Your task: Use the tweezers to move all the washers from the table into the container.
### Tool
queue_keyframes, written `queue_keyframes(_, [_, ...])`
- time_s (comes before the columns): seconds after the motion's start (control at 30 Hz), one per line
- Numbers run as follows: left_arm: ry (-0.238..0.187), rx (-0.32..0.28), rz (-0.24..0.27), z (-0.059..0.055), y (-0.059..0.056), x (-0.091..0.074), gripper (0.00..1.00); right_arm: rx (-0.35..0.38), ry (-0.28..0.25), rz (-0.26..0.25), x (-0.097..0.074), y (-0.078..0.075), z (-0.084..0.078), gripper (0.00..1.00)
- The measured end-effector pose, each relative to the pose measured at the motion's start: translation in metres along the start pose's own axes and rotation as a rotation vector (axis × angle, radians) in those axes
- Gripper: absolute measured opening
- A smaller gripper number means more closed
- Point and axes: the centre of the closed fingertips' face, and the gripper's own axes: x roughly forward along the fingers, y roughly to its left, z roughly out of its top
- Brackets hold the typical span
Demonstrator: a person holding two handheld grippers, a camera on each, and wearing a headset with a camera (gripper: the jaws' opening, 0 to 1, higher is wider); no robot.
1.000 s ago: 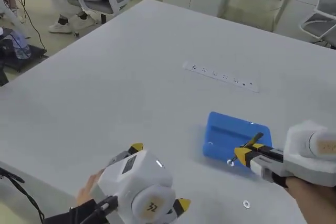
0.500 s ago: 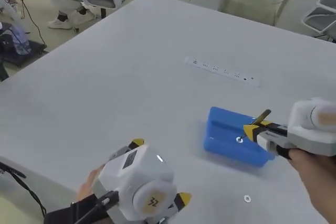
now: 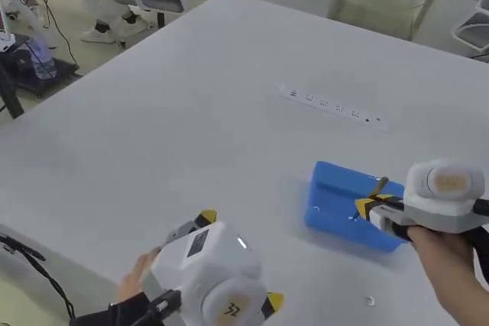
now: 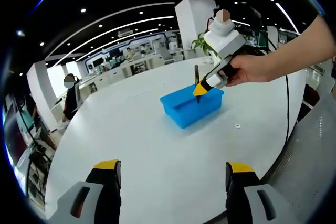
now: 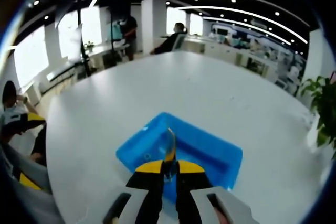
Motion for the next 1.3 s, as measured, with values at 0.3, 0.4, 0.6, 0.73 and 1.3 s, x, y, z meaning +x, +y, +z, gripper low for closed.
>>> queue_keyframes(0.3, [0.009,0.003,0.006,-0.002,0.001,0.000,0.83,0.088,-0.006,0.004,0.003,-0.005,-0.007,0.05])
queue_keyframes(0.4, [0.009,0.001,0.012,-0.002,0.002,0.000,0.83,0.075,0.015,-0.004,0.010,-0.005,-0.011,0.05])
queue_keyframes(0.6, [0.011,0.005,0.011,-0.002,0.002,0.000,0.82,0.044,-0.017,-0.020,0.006,-0.004,-0.013,0.05])
queue_keyframes(0.73, [0.010,0.005,0.010,-0.002,0.002,0.000,0.82,0.033,-0.009,-0.021,0.008,-0.003,-0.012,0.05])
queue_keyframes(1.3, [0.005,0.017,0.003,0.000,0.000,0.000,0.82,0.073,-0.089,-0.044,-0.022,-0.003,0.014,0.05])
